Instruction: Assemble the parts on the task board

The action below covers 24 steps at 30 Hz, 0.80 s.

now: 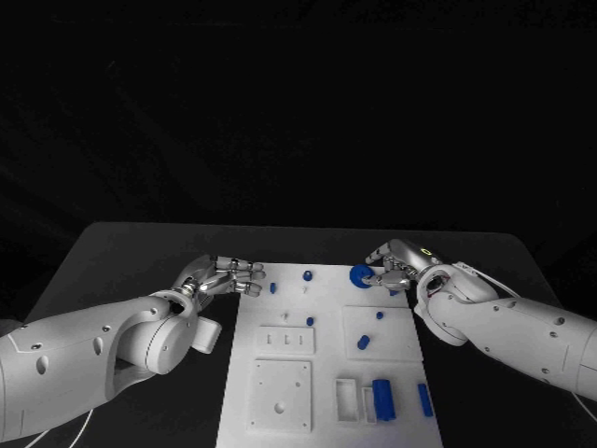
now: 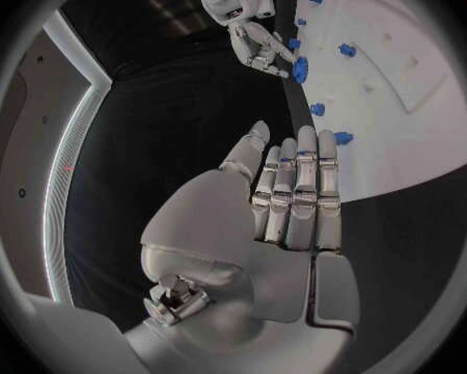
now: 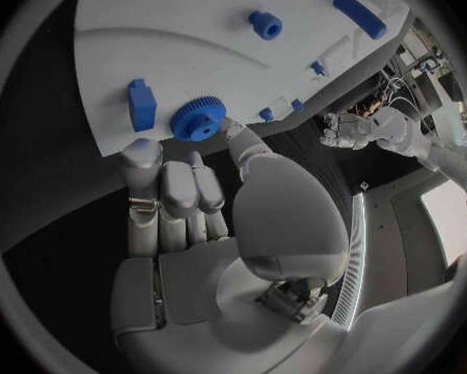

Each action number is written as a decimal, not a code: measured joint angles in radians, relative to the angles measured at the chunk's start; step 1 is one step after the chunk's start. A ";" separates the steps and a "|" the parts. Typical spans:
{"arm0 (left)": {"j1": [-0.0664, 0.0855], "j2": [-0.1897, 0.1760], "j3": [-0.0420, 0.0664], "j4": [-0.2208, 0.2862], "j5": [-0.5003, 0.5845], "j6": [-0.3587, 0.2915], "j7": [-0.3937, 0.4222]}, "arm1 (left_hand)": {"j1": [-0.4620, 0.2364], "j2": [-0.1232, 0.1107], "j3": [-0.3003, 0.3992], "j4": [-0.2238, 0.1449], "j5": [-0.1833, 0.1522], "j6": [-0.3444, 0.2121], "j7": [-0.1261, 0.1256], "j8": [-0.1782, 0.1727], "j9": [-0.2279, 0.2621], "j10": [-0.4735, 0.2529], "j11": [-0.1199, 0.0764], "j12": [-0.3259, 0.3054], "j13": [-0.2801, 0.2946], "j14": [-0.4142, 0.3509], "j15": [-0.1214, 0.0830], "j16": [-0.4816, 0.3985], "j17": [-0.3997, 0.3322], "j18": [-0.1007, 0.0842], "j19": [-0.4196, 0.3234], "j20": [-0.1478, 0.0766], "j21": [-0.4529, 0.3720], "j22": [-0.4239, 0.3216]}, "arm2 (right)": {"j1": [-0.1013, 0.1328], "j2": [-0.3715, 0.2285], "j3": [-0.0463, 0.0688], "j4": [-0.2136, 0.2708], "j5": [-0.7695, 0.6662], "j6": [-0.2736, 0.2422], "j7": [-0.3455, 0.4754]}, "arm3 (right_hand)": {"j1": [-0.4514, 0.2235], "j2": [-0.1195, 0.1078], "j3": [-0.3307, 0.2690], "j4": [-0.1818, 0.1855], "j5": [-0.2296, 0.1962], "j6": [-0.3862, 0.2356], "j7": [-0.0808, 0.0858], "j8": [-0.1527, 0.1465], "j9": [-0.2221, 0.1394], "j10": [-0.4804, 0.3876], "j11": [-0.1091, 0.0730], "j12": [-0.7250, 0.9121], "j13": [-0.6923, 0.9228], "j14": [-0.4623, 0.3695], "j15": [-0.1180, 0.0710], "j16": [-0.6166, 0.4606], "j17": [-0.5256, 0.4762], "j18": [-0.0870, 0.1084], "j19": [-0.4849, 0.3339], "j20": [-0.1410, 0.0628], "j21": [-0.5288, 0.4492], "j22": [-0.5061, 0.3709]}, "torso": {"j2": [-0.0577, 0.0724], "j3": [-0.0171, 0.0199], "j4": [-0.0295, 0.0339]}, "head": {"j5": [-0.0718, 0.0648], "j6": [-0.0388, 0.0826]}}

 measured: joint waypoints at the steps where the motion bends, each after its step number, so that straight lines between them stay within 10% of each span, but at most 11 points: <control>1: 0.000 0.000 0.000 0.000 0.000 0.000 0.000 | 0.000 0.000 0.000 0.000 0.000 0.000 0.000 0.000 0.000 0.000 0.000 0.000 0.000 0.000 0.000 0.000 0.000 0.000 0.000 0.000 0.000 0.000 | 0.000 0.002 0.000 -0.002 -0.002 0.002 -0.001 | 0.000 0.000 0.000 0.000 -0.001 0.001 -0.001 0.000 0.000 0.000 0.000 0.000 0.000 0.000 0.000 0.000 0.000 0.000 0.000 0.000 0.000 0.000 | 0.000 -0.0001 -0.0001 | 0.000 0.000; 24: 0.000 -0.003 0.000 0.001 0.000 0.000 0.000 | 0.000 0.000 0.000 0.000 0.000 0.000 0.000 0.000 0.000 0.000 0.000 0.000 0.000 0.000 0.000 0.000 0.000 0.000 0.000 0.000 0.000 0.000 | -0.011 0.034 0.002 -0.031 -0.052 0.043 -0.012 | -0.005 0.004 0.025 -0.008 -0.035 0.020 -0.002 0.000 -0.002 0.000 0.000 0.000 0.003 0.000 0.000 0.004 0.001 -0.001 0.000 0.000 0.004 0.000 | 0.001 0.0003 0.0000 | 0.002 -0.009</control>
